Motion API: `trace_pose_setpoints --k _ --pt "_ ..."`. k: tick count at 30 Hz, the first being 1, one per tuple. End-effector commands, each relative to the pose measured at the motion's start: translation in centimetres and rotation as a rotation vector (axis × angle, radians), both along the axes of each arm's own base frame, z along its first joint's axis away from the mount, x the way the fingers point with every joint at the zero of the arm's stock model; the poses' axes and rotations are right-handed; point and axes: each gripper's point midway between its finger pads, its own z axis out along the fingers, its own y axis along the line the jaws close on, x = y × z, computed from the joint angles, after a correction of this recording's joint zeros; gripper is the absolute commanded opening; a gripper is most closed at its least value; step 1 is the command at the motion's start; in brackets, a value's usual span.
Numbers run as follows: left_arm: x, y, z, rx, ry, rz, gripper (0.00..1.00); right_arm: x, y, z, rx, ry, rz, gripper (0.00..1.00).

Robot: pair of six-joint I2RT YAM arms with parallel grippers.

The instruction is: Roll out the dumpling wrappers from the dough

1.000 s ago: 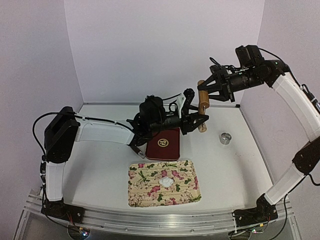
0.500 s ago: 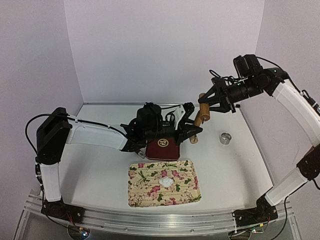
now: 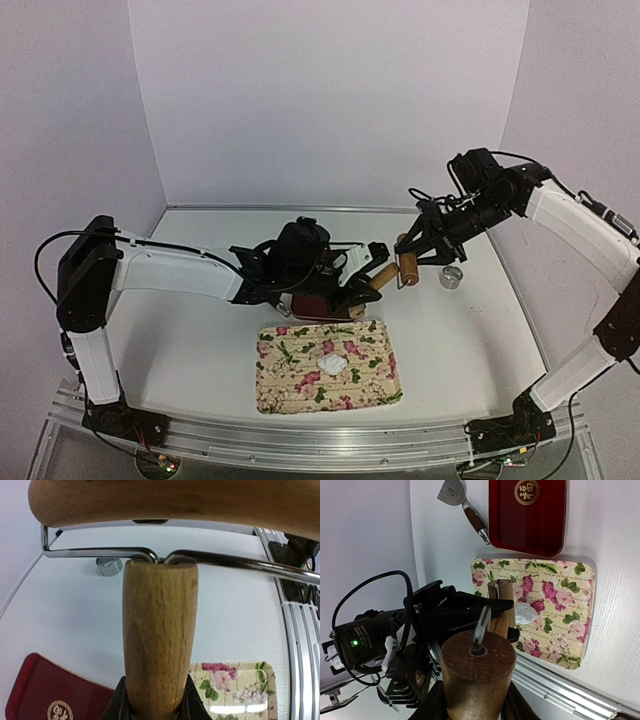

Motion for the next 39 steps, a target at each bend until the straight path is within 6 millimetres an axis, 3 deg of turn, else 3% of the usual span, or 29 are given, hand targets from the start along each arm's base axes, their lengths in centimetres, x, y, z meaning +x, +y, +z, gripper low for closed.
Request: trace_pose_setpoints --k 1,6,14,20,26,28,29,30,33,37,39 --pt "1.2 0.6 5.4 -0.05 -0.04 0.062 0.0 0.3 -0.7 -2.9 -0.063 0.014 0.044 0.4" --pt "1.6 -0.2 5.4 -0.021 -0.052 0.076 0.0 0.0 0.3 -4.9 -0.07 0.077 0.073 0.48" --pt "1.0 -1.4 4.7 0.002 -0.048 0.052 0.0 0.1 2.6 -7.2 -0.066 0.144 0.1 0.51" --pt "1.6 -1.8 3.9 0.033 -0.049 0.07 0.0 -0.6 3.5 -8.0 -0.071 0.184 0.119 0.37" --pt "2.4 -1.9 3.6 0.048 -0.053 0.104 0.0 -1.1 3.8 -8.2 -0.064 0.203 0.128 0.06" --pt "2.8 -1.8 3.3 0.052 -0.037 0.136 0.01 -1.0 3.7 -8.0 -0.068 0.196 0.121 0.0" --pt "2.9 -1.6 3.2 0.05 -0.024 0.153 0.04 -0.9 3.6 -7.8 -0.07 0.187 0.117 0.0" --pt "3.0 -1.4 3.2 0.044 -0.008 0.172 0.14 -0.7 3.6 -7.4 -0.073 0.169 0.111 0.0" --pt "2.8 -0.4 3.3 0.015 0.059 0.225 0.51 0.1 3.2 -6.0 -0.087 0.093 0.09 0.0" --pt "1.8 1.8 3.7 -0.044 0.19 0.293 0.74 0.5 2.1 -4.3 -0.12 -0.01 0.062 0.0" --pt "1.0 3.0 3.6 -0.059 0.264 0.319 0.79 0.2 1.5 -4.0 -0.135 -0.044 0.054 0.0"
